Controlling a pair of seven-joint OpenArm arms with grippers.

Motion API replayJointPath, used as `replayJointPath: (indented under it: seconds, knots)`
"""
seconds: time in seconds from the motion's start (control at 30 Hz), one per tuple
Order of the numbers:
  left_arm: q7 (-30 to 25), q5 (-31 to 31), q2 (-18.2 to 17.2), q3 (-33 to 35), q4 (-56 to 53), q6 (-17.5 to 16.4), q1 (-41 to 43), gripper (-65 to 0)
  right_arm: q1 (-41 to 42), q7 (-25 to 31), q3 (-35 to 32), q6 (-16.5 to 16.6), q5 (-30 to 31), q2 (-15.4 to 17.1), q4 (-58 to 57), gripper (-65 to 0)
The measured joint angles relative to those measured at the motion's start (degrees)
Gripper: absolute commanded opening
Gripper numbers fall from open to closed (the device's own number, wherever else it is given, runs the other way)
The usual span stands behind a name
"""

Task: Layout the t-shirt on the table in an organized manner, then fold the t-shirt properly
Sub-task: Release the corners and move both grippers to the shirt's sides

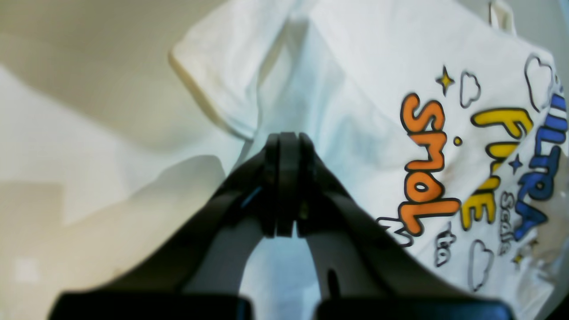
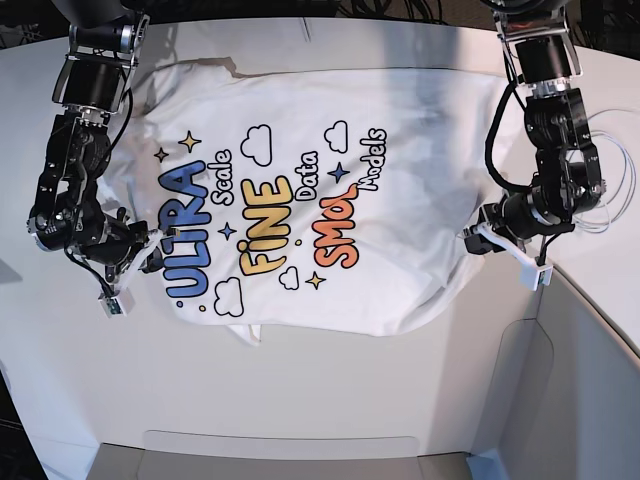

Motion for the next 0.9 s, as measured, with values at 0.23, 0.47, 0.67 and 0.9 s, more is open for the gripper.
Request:
replayJointPath:
  seconds: [0.23, 0.47, 0.67, 0.9]
  knots:
    - [-6.3, 0.0, -1.1, 9.6, -12.2, 0.3, -7.4, -65.0, -1.4, 0.7, -12.4, 0.1, 1.5, -10.8, 0.1, -65.0]
    - [-13.9, 0.0, -3.7, 17.6, -22.7, 0.2, -15.5, -65.0, -6.0, 0.4, -19.5, 0.2, 0.0, -15.4, 0.3, -65.0]
    - [-15.0, -0.4, -5.5, 18.4, -28.2, 0.2, -14.5, -65.0, -14.8, -0.2, -30.8, 0.2, -0.1, -12.7, 6.8, -65.0]
    - [-17.4, 7.3, -5.3, 21.5, -27.9, -0.2, -14.8, -65.0, -20.7, 1.5, -34.5, 0.1, -5.9, -9.3, 11.5, -65.0]
